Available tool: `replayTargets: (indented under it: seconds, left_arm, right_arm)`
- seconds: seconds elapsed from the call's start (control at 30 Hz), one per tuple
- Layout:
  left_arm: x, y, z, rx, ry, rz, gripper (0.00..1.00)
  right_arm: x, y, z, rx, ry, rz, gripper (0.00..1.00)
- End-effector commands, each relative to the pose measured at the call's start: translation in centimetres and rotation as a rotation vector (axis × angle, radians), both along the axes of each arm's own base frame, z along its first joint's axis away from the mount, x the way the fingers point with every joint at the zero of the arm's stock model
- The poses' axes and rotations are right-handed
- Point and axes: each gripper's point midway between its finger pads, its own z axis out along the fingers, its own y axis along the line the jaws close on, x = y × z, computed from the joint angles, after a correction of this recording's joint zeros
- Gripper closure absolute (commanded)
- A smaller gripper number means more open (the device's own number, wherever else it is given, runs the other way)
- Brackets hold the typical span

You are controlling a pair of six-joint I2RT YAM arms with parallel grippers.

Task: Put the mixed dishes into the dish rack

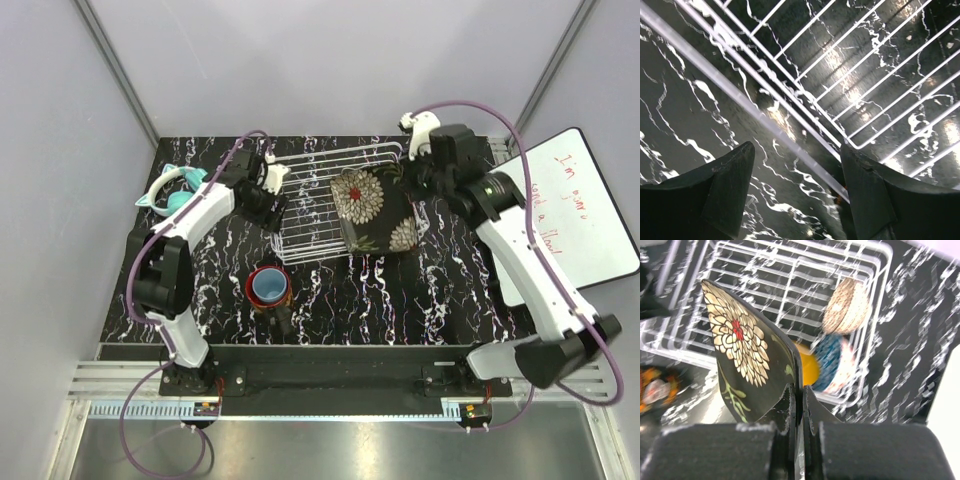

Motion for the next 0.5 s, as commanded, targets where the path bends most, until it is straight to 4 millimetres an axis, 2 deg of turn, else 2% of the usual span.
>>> replayTargets:
  seconds: [0.0, 0.2, 0.27, 0.3, 0.33, 0.37, 0.4, 0.47]
  left_arm:
    - [1.6, 2.3, -2.4, 0.106, -0.024, -0.074, 0.32]
    - [2.6, 3.3, -3.6, 0.192, -0.043, -0.179, 0.46]
    - [2.9, 3.6, -3.7, 0.217, -0.053, -0.209, 0.53]
    - [3.0, 3.8, -4.1, 0.228, -0.048, -0.219, 0.57]
    - [3.0, 4.0, -4.2, 0.245, -0.050, -0.240, 0.66]
    - [3.0, 4.0, -4.3, 0.249, -0.052, -0.251, 0.70]
    - [3.0, 4.2, -4.4, 0.260, -0.053, -0.270, 0.73]
    - [3.1, 4.2, -4.4, 0.270, -0.057, -0.283, 0.76]
  right_arm:
    - [4.9, 0.7, 8.3, -0.007, -0.286, -0.003, 1.00]
    - [8.3, 1.6, 9.9, -0.052, -0.342, -0.004, 1.00]
    - [9.2, 1.6, 9.9, -0.081, -0.351, -0.007, 1.00]
    - [9.4, 1.5, 10.7, -0.081, -0.373, -0.010, 1.00]
    - [9.7, 1.5, 11.2, -0.097, -0.395, -0.009, 1.00]
    - [10.1, 1.5, 11.1, -0.108, -0.400, -0.011, 1.00]
    - [10.3, 1.4, 11.9, -0.109, -0.423, -0.014, 1.00]
    - [10.9, 1.6, 12.4, -0.129, -0.444, -0.009, 1.00]
